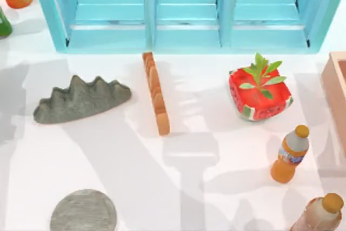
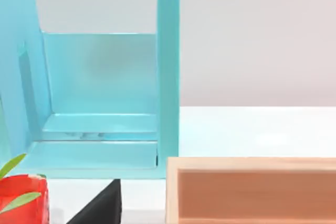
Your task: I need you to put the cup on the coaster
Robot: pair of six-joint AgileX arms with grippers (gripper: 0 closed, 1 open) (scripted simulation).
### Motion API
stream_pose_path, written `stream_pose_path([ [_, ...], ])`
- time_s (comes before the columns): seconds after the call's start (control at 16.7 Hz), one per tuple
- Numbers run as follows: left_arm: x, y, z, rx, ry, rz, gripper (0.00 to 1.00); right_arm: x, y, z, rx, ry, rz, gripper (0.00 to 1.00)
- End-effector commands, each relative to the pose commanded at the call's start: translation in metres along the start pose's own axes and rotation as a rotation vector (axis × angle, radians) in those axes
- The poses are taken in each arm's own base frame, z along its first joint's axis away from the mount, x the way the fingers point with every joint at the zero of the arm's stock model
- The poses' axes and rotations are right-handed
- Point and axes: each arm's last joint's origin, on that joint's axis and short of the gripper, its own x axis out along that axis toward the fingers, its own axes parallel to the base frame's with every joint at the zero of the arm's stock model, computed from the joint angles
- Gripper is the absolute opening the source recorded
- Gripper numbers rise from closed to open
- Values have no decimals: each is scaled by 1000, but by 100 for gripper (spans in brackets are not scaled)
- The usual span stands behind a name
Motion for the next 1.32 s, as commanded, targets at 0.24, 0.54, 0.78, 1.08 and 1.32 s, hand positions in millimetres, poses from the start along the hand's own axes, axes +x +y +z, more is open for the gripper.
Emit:
stream_pose_path([
  [0.24, 0, 0, 0, 0, 0, 0, 47, 0, 0, 0, 0, 0, 0, 100],
  [0.54, 0, 0, 0, 0, 0, 0, 10, 0, 0, 0, 0, 0, 0, 100],
  [0.78, 0, 0, 0, 0, 0, 0, 0, 0, 0, 0, 0, 0, 0, 100],
  [1.08, 0, 0, 0, 0, 0, 0, 0, 0, 0, 0, 0, 0, 0, 100],
  [1.32, -2, -1, 5, -18, 12, -1, 0, 0, 0, 0, 0, 0, 0, 100],
])
